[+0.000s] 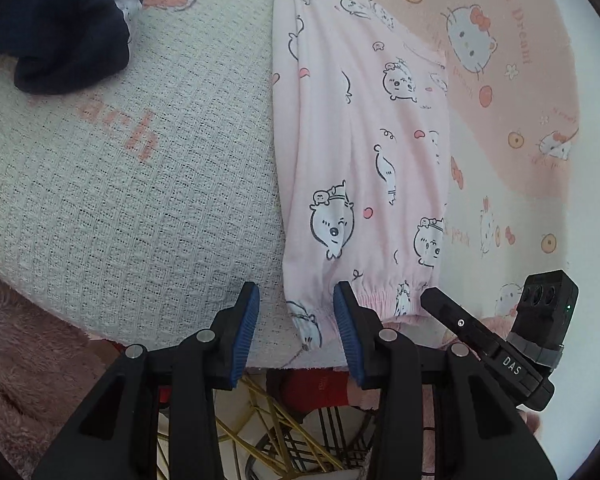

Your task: Fold clothes

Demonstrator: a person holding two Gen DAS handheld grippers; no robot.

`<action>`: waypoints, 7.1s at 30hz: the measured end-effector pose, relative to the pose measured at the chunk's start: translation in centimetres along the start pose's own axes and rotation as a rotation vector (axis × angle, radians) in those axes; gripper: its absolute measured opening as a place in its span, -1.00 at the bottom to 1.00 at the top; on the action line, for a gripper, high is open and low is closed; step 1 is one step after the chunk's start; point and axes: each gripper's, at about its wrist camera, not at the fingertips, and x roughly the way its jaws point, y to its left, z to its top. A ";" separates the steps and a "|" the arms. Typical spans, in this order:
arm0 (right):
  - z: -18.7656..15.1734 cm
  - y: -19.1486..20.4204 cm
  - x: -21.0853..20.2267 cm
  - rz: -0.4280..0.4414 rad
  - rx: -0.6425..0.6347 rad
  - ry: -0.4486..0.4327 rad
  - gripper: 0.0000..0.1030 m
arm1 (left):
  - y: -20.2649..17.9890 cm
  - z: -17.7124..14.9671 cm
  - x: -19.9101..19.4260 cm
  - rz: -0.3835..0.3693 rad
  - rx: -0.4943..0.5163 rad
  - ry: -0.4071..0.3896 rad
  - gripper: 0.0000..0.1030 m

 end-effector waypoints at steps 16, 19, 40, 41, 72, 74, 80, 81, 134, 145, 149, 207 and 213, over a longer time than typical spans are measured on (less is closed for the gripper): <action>-2.5 -0.8 -1.4 0.026 0.010 0.067 -0.80 | 0.5 -0.3 -2.7 0.042 0.009 -0.074 -0.80; -1.7 -0.7 -2.4 0.008 0.015 0.027 -0.77 | 0.7 2.1 -3.8 0.035 0.010 -0.127 -0.80; 6.5 -2.4 0.3 -0.057 0.080 -0.039 -0.49 | 0.0 8.4 0.4 -0.023 0.069 -0.054 -0.41; 6.5 -2.5 0.2 -0.053 0.088 -0.043 -0.49 | 0.1 8.3 0.3 -0.030 0.066 -0.059 -0.41; 4.0 1.0 -1.2 -0.176 -0.100 -0.128 -0.46 | -2.5 5.6 -2.0 -0.018 0.230 -0.171 -0.93; 3.6 2.5 -0.3 -0.159 -0.160 -0.100 -0.46 | -4.3 4.9 0.2 0.036 0.318 -0.110 -0.93; 2.9 0.7 -0.2 -0.267 -0.144 -0.067 -0.38 | -2.2 5.2 0.0 0.217 0.237 -0.123 -0.93; 2.6 0.4 -0.7 -0.269 -0.130 -0.075 -0.26 | -1.8 5.3 -0.8 0.250 0.228 -0.158 -0.93; 20.2 0.5 4.5 -0.350 -0.419 0.022 -0.17 | -3.1 22.2 1.8 0.264 0.522 -0.068 -0.49; 19.0 -1.1 1.1 -0.327 -0.332 -0.068 -0.24 | -7.3 18.4 0.5 0.204 0.724 -0.141 -0.49; 15.8 2.4 3.0 -0.289 -0.436 -0.024 -0.23 | -8.8 14.5 3.6 0.209 0.859 -0.019 -0.49; 4.4 1.3 -5.1 -0.280 -0.197 -0.080 -0.12 | 2.7 9.0 -10.6 0.346 0.259 -0.136 -0.26; 8.5 3.3 -2.9 -0.324 -0.289 -0.062 -0.13 | 2.1 11.8 -8.7 0.310 0.323 -0.098 -0.26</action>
